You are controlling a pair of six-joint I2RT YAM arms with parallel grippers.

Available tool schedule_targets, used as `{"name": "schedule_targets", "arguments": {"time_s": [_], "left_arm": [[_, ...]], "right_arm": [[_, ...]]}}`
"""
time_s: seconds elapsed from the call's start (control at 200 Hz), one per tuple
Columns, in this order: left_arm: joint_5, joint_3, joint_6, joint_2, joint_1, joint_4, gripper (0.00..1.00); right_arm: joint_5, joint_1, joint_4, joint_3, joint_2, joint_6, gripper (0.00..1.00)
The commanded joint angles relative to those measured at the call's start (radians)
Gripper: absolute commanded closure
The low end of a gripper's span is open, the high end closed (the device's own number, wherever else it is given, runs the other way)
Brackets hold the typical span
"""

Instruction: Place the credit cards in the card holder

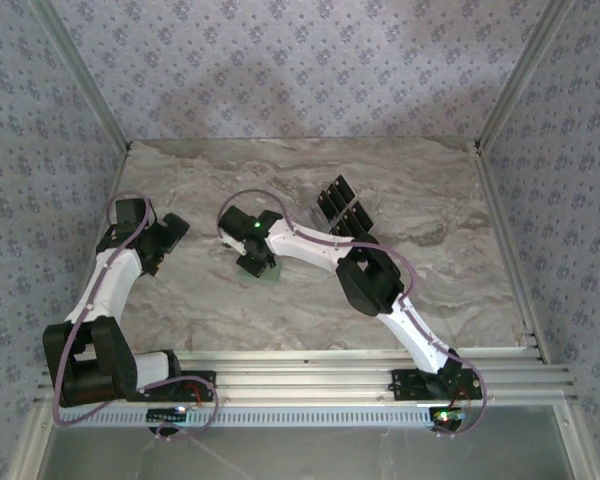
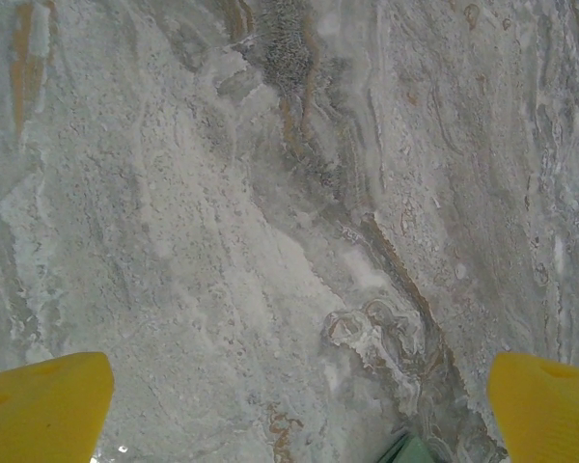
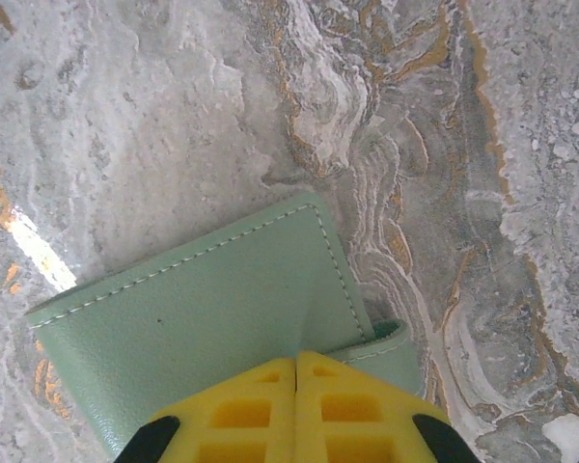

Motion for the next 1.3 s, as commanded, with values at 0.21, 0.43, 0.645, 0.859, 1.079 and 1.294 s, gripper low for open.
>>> {"name": "schedule_targets", "arguments": {"time_s": [0.21, 0.43, 0.645, 0.859, 1.079, 1.294], "left_arm": [[0.164, -0.06, -0.007, -0.066, -0.038, 0.024, 0.0], [0.206, -0.169, -0.149, -0.122, -0.201, 0.217, 0.02], [0.111, -0.264, -0.311, -0.179, -0.342, 0.437, 0.07], [0.062, -0.265, -0.365, -0.134, -0.413, 0.534, 0.14], [0.05, -0.25, -0.4, -0.039, -0.475, 0.623, 0.21], [0.003, -0.227, -0.411, 0.014, -0.531, 0.654, 0.26]], "right_arm": [[-0.088, -0.071, -0.017, -0.034, -0.171, 0.145, 1.0], [-0.143, -0.116, 0.034, -0.099, -0.236, 0.3, 1.0], [-0.175, -0.143, 0.11, -0.191, -0.295, 0.412, 1.0], [-0.179, -0.144, 0.135, -0.227, -0.316, 0.439, 1.0], [-0.179, -0.141, 0.147, -0.237, -0.328, 0.443, 1.0], [-0.178, -0.136, 0.159, -0.261, -0.342, 0.444, 1.0]]}}
